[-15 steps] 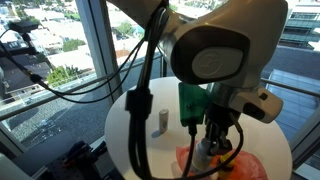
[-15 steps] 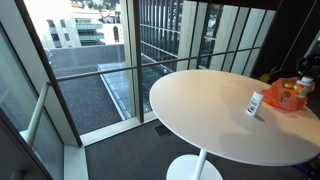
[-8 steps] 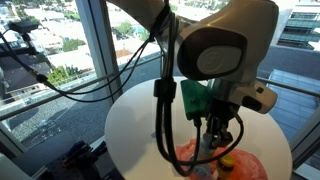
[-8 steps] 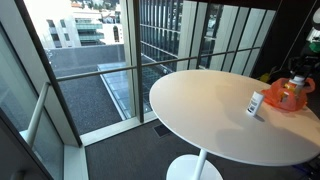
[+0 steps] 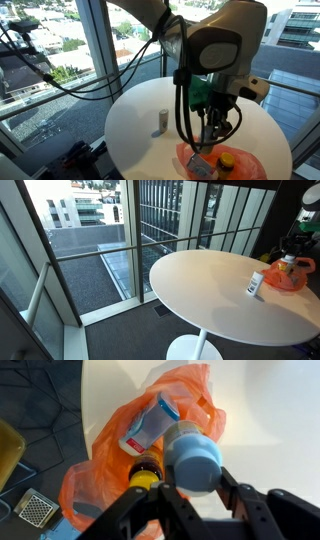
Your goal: Pick up the mentos container from the table and put it in the orange plastic bag, pick up the longest white container from the orange plastic bag and put it on the table, pick up the white medicine bottle from the table and put it in the orange plastic bag
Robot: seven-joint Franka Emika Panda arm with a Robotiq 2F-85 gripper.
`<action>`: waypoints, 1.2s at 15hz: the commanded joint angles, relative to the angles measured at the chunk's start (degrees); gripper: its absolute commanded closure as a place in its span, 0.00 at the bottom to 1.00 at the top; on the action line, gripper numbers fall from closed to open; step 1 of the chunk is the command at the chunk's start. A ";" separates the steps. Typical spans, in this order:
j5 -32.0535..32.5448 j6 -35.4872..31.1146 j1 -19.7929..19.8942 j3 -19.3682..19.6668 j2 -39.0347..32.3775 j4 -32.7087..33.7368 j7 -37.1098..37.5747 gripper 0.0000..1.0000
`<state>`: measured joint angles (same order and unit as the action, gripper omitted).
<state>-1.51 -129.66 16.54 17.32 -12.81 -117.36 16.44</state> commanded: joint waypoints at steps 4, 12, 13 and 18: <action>-0.73 -0.82 0.01 -0.03 -1.25 1.53 -0.30 0.81; 0.07 0.01 0.35 1.34 -1.20 1.55 0.37 0.81; 0.09 -0.17 0.32 1.38 -1.34 1.57 0.48 0.81; -0.09 -1.28 0.23 1.29 -2.24 1.78 0.61 0.81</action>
<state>-1.57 -131.00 16.71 18.57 -13.95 -117.12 16.47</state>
